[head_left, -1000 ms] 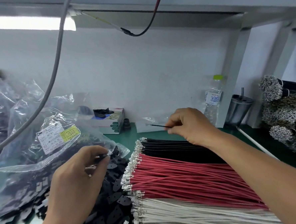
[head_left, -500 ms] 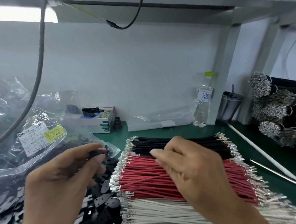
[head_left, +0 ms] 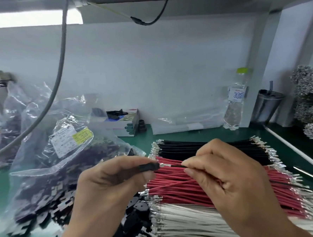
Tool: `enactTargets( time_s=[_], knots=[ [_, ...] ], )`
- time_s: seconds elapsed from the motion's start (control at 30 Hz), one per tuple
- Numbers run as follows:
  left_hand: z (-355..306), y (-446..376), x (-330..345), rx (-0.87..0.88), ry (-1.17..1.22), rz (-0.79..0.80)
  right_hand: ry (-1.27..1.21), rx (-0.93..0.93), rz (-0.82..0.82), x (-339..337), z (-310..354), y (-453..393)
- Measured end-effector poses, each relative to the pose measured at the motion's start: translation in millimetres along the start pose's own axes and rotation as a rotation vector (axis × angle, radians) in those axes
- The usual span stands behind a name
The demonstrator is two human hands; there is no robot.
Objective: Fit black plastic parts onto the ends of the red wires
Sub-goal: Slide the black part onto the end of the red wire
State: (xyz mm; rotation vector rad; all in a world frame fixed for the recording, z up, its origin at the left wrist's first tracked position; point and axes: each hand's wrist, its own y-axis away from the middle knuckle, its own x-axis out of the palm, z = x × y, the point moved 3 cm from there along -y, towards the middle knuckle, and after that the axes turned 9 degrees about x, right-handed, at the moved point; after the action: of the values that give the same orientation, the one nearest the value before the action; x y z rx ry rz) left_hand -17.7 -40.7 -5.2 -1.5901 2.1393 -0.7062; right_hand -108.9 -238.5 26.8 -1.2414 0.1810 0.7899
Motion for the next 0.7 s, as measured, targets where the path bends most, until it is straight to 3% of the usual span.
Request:
enactTargets(
  time_s=[0.7],
  knots=[
    [-10, 2, 9, -0.092, 0.163, 0.070, -0.027, 0.015, 0.165, -4, 1, -2]
  ],
)
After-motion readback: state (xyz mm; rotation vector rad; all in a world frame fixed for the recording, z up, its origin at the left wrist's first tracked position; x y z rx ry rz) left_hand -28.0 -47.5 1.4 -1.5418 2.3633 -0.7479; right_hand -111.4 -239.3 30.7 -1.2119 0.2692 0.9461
